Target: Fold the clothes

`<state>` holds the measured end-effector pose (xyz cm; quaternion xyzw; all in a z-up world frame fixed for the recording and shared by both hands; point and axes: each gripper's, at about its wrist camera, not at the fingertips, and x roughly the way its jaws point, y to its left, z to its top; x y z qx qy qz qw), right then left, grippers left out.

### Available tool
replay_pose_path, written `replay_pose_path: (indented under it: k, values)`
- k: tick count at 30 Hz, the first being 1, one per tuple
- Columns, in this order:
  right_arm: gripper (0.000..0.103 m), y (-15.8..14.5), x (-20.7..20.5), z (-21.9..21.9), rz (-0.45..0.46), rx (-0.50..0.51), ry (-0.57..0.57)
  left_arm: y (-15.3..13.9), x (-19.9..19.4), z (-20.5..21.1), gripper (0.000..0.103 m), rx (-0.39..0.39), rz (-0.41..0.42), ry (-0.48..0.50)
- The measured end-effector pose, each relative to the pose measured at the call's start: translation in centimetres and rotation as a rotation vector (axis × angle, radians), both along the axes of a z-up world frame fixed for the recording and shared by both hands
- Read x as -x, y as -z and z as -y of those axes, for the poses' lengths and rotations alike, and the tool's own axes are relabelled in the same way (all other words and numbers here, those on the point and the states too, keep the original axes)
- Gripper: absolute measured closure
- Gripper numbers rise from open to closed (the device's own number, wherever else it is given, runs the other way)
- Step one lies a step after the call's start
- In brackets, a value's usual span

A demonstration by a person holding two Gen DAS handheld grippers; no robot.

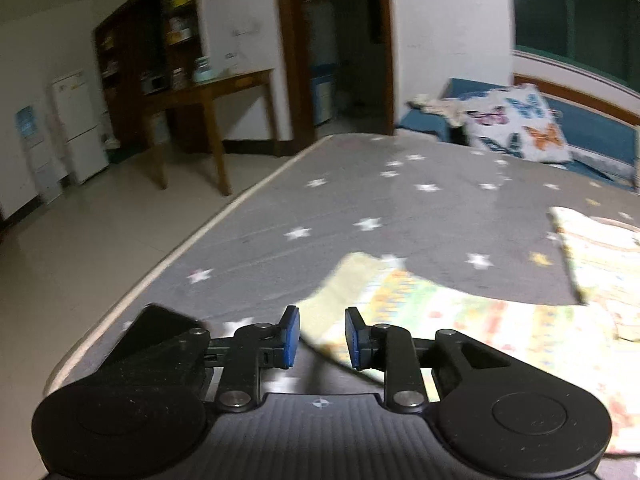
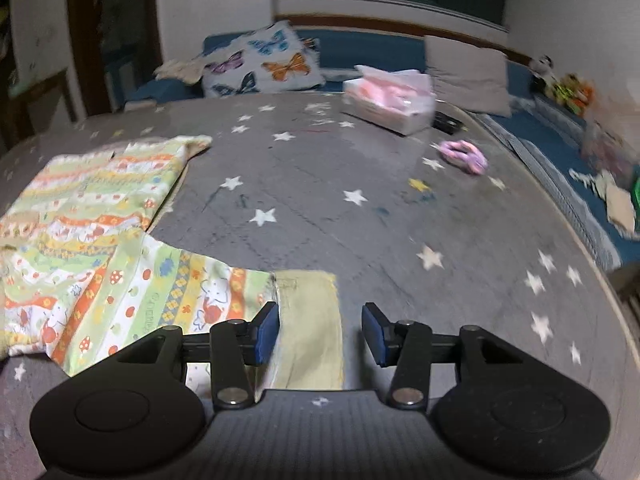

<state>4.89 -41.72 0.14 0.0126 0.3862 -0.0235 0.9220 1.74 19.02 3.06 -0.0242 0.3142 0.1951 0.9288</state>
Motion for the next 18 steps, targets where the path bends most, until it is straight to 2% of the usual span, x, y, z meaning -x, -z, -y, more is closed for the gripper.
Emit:
replay_pose_path:
  k: [5, 7, 9, 12, 15, 18]
  values:
    - [0.056, 0.1, 1.5, 1.1, 0.028, -0.057, 0.059, -0.3, -1.0, 5.6, 0.076, 0.029, 0.005, 0.192]
    - [0.052, -0.2, 2.2, 1.0, 0.040, -0.083, 0.053, -0.1, -1.6, 8.0, 0.076, 0.042, -0.002, 0.260]
    - [0.048, -0.5, 2.9, 0.5, 0.063, -0.075, 0.030, 0.2, -2.2, 10.4, 0.076, 0.053, -0.012, 0.327]
    - [0.035, -0.6, 3.7, -0.6, 0.066, -0.059, -0.022, 0.7, -3.0, 14.0, 0.076, 0.056, -0.027, 0.425]
    - [0.035, 0.0, 4.0, -1.7, 0.050, -0.035, -0.068, 1.1, -3.3, 17.5, 0.072, 0.045, -0.032, 0.518]
    - [0.031, 0.8, 3.9, -2.3, 0.044, 0.031, -0.073, 1.6, -3.6, 20.9, 0.071, 0.024, -0.038, 0.602]
